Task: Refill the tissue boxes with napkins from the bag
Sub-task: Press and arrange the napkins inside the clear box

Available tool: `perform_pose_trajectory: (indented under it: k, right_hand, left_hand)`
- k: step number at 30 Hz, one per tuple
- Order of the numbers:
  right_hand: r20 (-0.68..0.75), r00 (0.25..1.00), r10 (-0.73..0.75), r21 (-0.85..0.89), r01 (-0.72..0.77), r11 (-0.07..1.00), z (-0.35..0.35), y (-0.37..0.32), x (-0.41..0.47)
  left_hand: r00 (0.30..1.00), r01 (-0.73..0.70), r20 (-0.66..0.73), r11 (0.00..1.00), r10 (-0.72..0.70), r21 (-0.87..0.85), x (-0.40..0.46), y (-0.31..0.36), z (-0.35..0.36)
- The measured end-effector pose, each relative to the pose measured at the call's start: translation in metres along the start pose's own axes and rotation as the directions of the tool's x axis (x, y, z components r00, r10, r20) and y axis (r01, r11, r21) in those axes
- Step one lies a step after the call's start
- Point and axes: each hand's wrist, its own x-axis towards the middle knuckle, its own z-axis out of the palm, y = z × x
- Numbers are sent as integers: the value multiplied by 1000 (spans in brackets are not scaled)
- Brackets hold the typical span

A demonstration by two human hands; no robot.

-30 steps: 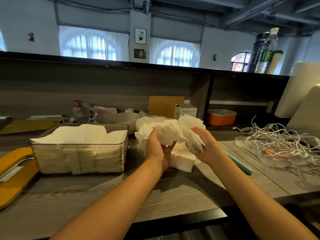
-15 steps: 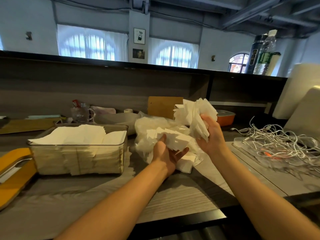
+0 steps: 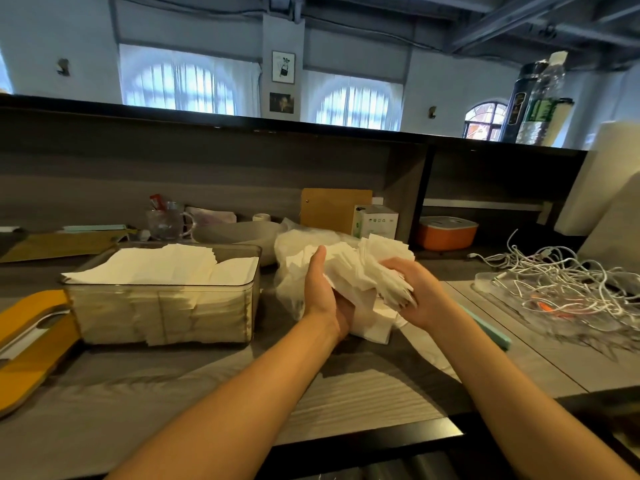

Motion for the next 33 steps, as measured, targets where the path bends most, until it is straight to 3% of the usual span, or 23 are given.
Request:
perform_pose_trajectory:
  k: [4,12,18,28,33]
  right_hand:
    - [-91,995,-52,-148,38,988,5,3,4]
    - [-75,968,-239,-270,211,939,7,5,3]
    - [-98,978,-183,-322,143,936,2,4,5]
    - [-143,944,-298,-297,246,922,-1,4,5]
    - [-296,882,-367,-181,326,928,-3,-3,1]
  left_hand:
    - [999,31,-18,998,-30,57,3,-1,0]
    - [987,31,-159,995,-16,93,23,-1,-6]
    - [978,0,-207,994,22,109,27,2,-7]
    - [984,-107,-112,955,142,275,28,-2,-6]
    - [967,-140,-165,944,196,300,27,2,-5]
